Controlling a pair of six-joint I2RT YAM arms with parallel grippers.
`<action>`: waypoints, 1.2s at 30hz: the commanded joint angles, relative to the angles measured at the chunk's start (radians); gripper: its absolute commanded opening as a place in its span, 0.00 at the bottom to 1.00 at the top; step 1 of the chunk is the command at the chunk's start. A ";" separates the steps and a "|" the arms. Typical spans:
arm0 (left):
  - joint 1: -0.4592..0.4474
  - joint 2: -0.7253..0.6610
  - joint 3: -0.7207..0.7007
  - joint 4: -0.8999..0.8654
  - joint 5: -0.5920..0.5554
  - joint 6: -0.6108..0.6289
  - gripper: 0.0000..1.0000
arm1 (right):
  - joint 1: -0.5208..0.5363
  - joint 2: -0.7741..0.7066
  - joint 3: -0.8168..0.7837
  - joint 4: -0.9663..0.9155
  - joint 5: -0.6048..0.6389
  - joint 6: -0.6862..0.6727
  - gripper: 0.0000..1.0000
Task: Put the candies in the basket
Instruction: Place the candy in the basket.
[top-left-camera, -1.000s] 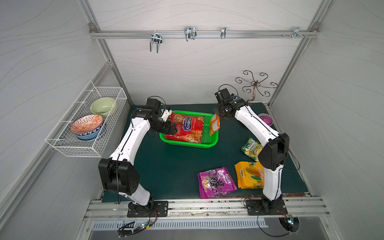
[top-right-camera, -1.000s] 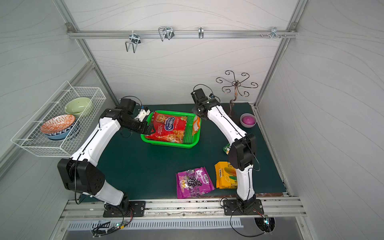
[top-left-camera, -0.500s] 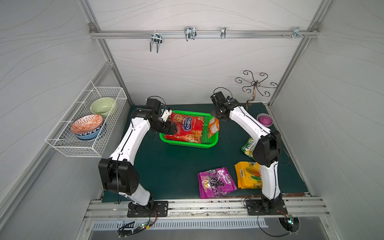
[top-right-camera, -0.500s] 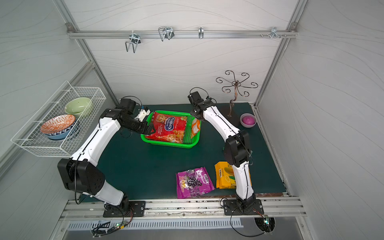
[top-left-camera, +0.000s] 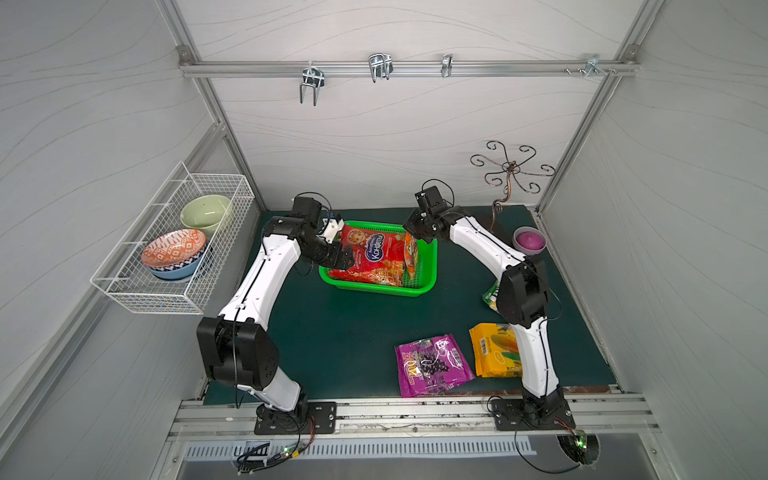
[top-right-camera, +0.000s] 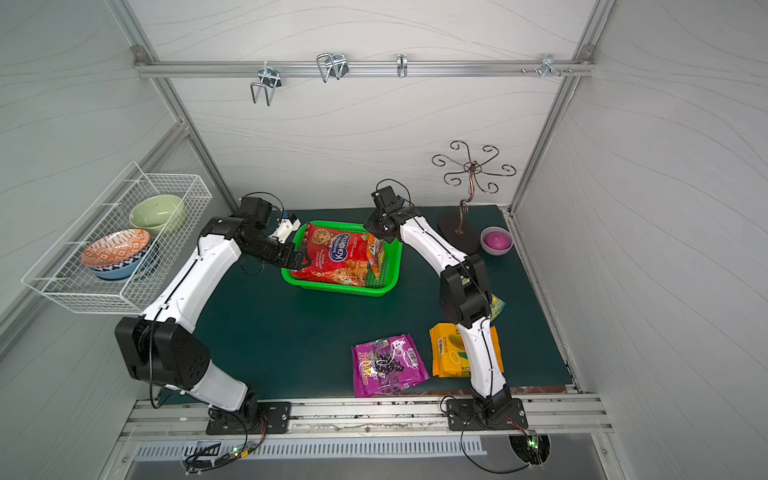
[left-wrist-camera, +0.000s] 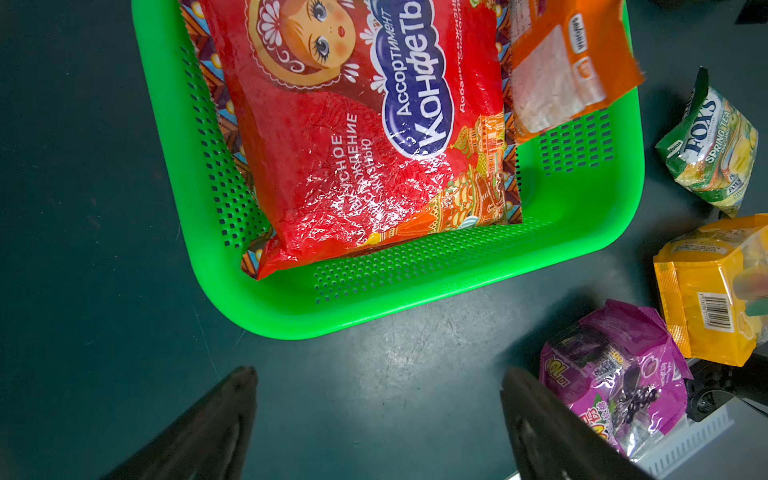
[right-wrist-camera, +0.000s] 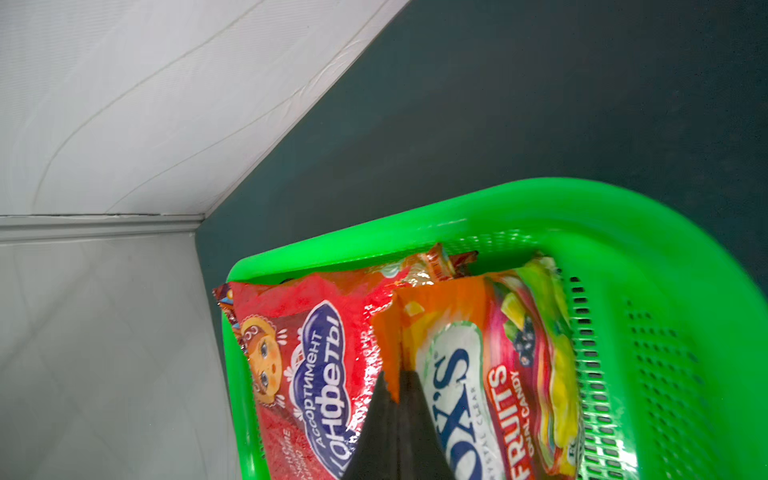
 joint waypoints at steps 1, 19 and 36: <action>0.001 0.011 0.025 -0.013 0.006 0.010 0.95 | 0.000 -0.027 -0.051 0.118 -0.073 0.017 0.00; 0.001 0.016 0.028 -0.015 -0.014 0.009 0.95 | -0.002 -0.062 -0.209 0.069 0.086 -0.082 0.00; 0.001 0.043 0.041 -0.025 -0.001 0.004 0.95 | -0.047 -0.201 -0.214 -0.082 0.008 -0.309 0.54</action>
